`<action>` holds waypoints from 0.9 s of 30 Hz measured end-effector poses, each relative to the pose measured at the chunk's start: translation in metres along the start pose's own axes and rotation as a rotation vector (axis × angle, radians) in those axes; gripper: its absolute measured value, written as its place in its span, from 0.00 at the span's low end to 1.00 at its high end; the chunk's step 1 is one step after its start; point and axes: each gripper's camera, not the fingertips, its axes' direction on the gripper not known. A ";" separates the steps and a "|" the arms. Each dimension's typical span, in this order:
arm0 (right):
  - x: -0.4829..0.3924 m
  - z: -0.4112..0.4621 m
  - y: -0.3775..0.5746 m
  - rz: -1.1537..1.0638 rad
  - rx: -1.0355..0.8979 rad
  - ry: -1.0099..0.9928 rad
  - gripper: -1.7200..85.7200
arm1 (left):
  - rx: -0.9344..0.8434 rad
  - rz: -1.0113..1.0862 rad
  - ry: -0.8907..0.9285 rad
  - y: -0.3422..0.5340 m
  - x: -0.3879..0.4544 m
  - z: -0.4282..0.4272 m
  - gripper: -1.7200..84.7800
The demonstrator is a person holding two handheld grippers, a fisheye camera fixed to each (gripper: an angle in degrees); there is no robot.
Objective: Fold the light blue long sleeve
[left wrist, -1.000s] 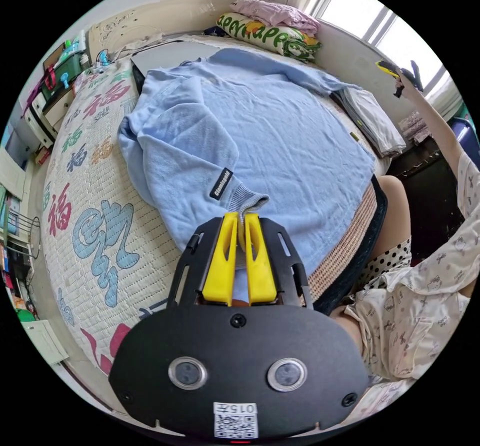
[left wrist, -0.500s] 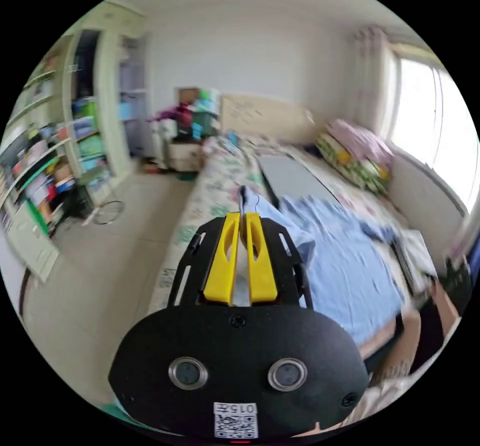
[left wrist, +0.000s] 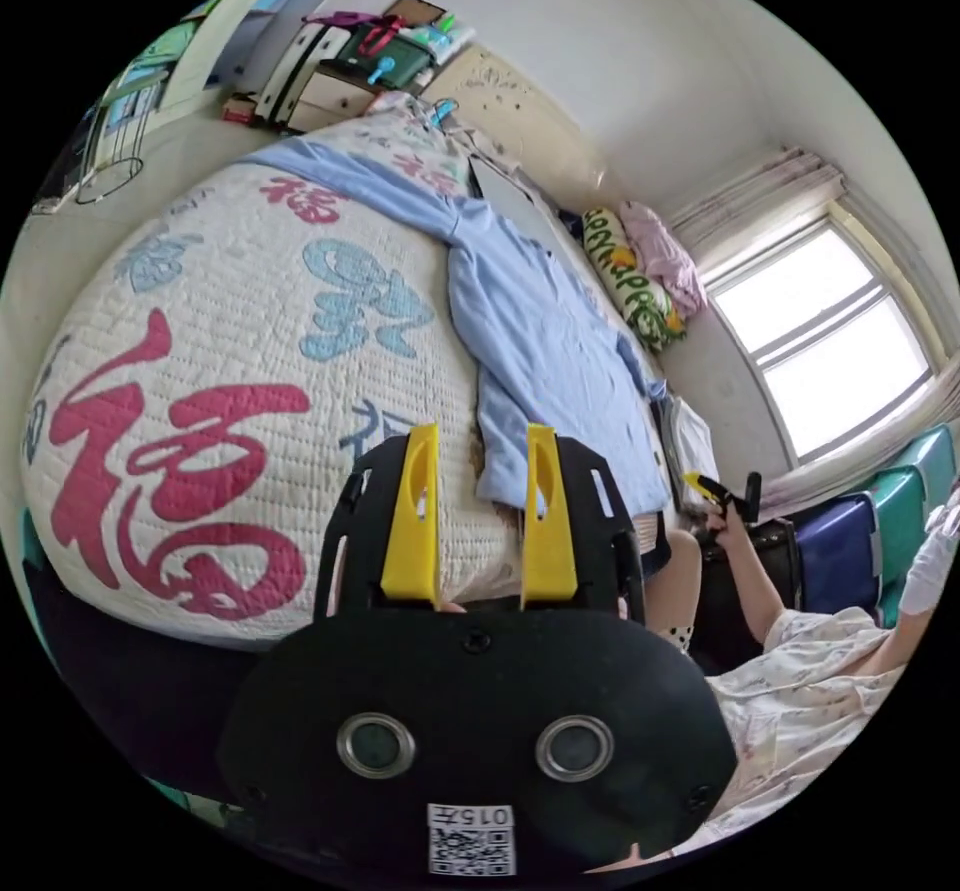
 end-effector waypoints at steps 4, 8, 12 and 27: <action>0.010 0.001 0.000 0.054 -0.067 -0.006 0.18 | -0.074 0.065 -0.027 0.011 0.015 0.032 0.17; 0.020 0.004 -0.006 0.086 -0.150 -0.054 0.17 | -0.090 0.099 -0.079 0.012 0.029 0.044 0.15; 0.030 0.005 -0.007 0.101 -0.199 -0.056 0.13 | -0.093 0.098 -0.083 0.014 0.034 0.037 0.09; 0.036 0.001 0.050 -0.062 -0.198 -0.040 0.02 | 0.049 0.073 -0.028 0.035 0.096 -0.070 0.02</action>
